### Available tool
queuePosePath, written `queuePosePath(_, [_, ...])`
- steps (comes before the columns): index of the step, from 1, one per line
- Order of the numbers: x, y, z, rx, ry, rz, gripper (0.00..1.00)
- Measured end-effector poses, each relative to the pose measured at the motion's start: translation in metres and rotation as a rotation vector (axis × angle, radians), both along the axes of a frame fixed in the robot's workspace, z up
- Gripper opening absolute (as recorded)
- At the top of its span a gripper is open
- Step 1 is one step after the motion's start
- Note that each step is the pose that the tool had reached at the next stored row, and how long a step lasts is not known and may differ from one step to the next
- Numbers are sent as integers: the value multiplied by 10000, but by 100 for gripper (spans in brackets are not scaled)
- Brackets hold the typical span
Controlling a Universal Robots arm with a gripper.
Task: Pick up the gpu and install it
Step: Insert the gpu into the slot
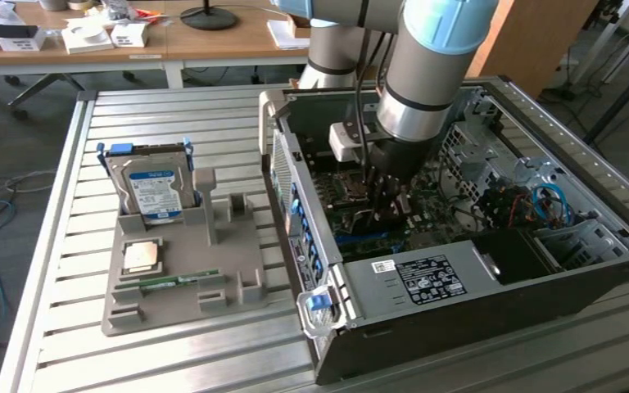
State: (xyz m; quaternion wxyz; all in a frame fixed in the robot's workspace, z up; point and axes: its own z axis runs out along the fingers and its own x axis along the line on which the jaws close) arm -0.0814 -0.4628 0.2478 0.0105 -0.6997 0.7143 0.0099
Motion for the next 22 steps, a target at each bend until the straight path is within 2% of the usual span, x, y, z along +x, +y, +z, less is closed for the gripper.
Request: queuePosePath(22, [-6,0,-1,2,-1,-1,26])
